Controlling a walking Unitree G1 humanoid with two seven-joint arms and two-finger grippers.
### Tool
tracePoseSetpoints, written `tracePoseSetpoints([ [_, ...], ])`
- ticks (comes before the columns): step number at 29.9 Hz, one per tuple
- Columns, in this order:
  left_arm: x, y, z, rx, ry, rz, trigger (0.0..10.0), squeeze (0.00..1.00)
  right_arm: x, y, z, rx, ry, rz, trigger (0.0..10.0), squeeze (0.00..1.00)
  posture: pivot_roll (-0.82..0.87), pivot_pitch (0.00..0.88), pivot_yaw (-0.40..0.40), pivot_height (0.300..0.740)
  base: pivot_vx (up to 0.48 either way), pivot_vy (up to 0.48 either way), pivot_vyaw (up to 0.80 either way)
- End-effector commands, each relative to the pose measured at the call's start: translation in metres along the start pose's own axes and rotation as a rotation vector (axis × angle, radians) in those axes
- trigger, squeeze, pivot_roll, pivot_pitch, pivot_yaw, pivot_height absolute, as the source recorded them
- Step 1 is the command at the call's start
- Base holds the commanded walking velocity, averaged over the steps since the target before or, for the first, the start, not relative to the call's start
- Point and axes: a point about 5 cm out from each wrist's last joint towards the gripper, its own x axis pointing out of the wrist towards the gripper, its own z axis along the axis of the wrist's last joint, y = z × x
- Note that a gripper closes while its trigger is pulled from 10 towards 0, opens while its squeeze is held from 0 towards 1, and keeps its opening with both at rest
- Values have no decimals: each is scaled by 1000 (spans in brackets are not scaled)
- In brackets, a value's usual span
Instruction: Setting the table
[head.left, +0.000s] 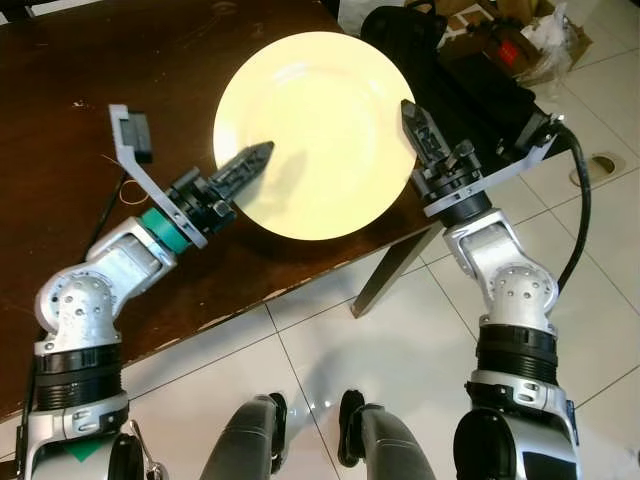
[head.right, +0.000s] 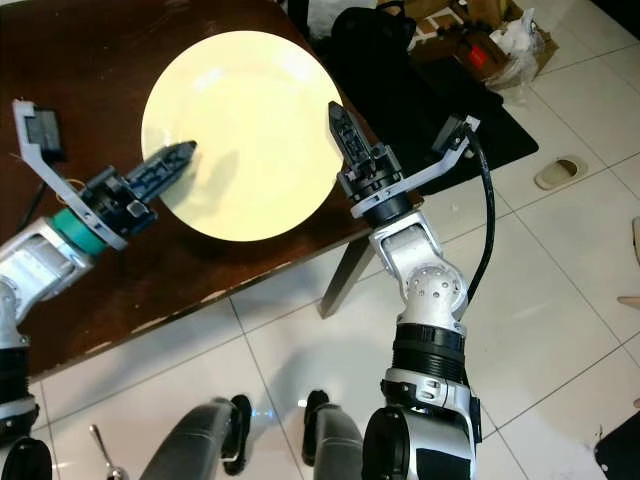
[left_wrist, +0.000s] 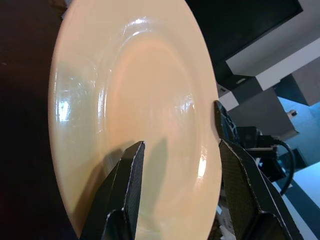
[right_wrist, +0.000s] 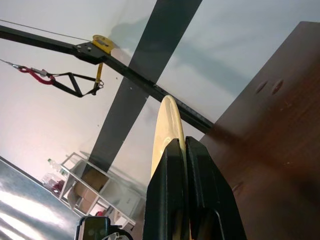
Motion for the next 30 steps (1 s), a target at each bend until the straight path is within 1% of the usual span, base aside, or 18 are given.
tracePoseSetpoints([
  [1,-3,5,-2,4,2,40,8588,0,-1,2,-1,-9,2,-2,0,0,195,192,42,740,0,0,0],
  [3,-3,5,-2,4,2,40,8588,0,-1,2,-1,-9,2,-2,0,0,195,192,42,740,0,0,0],
  [4,-4,5,2,13,-8,45,10000,0,-2,0,0,-17,0,-14,0,0,197,193,41,740,0,0,0],
  [5,-4,5,2,13,-8,45,10000,0,-2,0,0,-17,0,-14,0,0,197,193,41,740,0,0,0],
  [7,-13,4,32,90,-77,65,10000,0,-9,-11,7,-46,-10,-72,0,0,204,192,41,740,0,0,0],
  [8,-13,4,32,90,-77,65,10000,0,-9,-11,7,-46,-10,-72,0,0,204,192,41,740,0,0,0],
  [9,-24,7,54,143,-112,105,10000,0,-13,-17,14,-59,-26,-100,0,0,211,190,40,740,0,0,0],
  [13,-30,12,56,158,-106,138,10000,0,-13,-16,16,-60,-38,-91,0,0,212,186,42,740,0,0,0],
  [15,-31,13,56,158,-103,147,10000,0,-12,-14,17,-61,-40,-88,0,0,212,186,42,740,0,0,0],
  [17,-30,14,48,143,-86,151,10000,0,-10,-12,19,-63,-42,-79,0,0,204,185,38,740,0,0,0],
  [18,-30,14,48,143,-86,151,10000,0,-10,-12,19,-63,-42,-79,0,0,204,185,38,740,0,0,0],
  [19,-29,15,40,122,-72,146,10000,0,-9,-11,19,-62,-40,-75,0,0,204,185,37,740,0,0,0],
  [20,-29,15,40,122,-72,146,10000,0,-9,-11,19,-62,-40,-75,0,0,204,185,37,740,0,0,0],
  [22,-23,16,21,70,-40,133,10000,0,-6,-5,18,-46,-34,-43,0,0,196,186,34,740,0,0,0],
  [23,-21,15,17,58,-36,123,10000,0,-5,-3,17,-41,-31,-33,0,0,196,186,34,740,0,0,0],
  [25,-20,14,15,50,-32,116,10000,0,-5,-2,16,-40,-28,-27,0,0,196,186,34,740,0,0,0],
  [27,-10,10,3,3,-7,71,10000,0,-2,0,7,-17,-5,-12,0,0,192,181,32,740,0,0,0],
  [30,-4,9,-4,-14,-2,50,10000,0,-1,1,-2,-2,19,-2,0,0,192,178,31,740,0,0,0],
])
